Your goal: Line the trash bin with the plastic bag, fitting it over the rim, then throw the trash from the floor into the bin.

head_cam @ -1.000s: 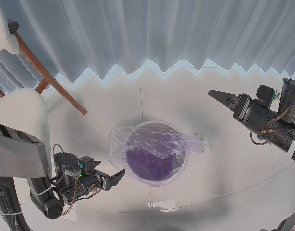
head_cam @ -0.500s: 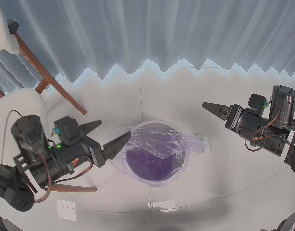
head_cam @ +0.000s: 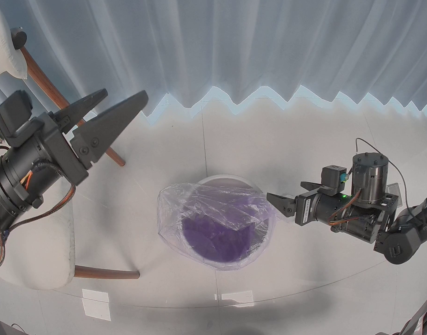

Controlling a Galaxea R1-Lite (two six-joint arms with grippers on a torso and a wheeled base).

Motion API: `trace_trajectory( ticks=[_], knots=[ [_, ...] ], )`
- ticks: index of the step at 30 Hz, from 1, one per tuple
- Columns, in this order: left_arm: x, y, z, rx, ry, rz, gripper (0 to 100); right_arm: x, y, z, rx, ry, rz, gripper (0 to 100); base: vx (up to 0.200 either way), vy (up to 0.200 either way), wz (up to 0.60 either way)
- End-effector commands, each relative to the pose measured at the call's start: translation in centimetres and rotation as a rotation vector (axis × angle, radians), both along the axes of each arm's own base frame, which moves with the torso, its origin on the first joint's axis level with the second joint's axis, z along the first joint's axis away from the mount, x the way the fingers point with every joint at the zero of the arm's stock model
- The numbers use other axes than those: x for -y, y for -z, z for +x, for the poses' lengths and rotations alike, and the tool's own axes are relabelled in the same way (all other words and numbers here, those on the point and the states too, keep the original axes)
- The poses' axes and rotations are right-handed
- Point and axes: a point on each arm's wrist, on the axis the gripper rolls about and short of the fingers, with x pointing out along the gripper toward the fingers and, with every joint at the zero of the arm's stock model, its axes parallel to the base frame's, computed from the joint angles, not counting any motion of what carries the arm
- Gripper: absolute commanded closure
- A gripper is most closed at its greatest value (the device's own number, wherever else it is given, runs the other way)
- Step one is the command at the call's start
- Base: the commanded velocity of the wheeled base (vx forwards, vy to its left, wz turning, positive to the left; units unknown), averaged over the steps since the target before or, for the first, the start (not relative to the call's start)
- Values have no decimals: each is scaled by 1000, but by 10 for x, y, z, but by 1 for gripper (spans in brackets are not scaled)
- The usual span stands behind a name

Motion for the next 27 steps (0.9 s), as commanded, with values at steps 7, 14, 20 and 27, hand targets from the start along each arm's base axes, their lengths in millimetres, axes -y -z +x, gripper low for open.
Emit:
trace_trajectory(
  ticks=[7, 14, 20, 27],
  knots=[
    [-5, 2, -10, 7, 30, 7, 0, -27, 52, 48, 98, -147, -147, 0, 0, 0, 0],
    [-6, -3, -11, 20, 23, -3, 0, -30, 54, 55, 110, -150, -143, 0, 0, 0, 0],
    [-5, 0, -10, 11, 29, 3, 0, -26, 60, 51, 112, -143, -143, 0, 0, 0, 0],
    [-5, 2, -10, 7, 25, 6, 0, -28, 65, 56, 154, -139, -131, 0, 0, 0, 0]
  ],
)
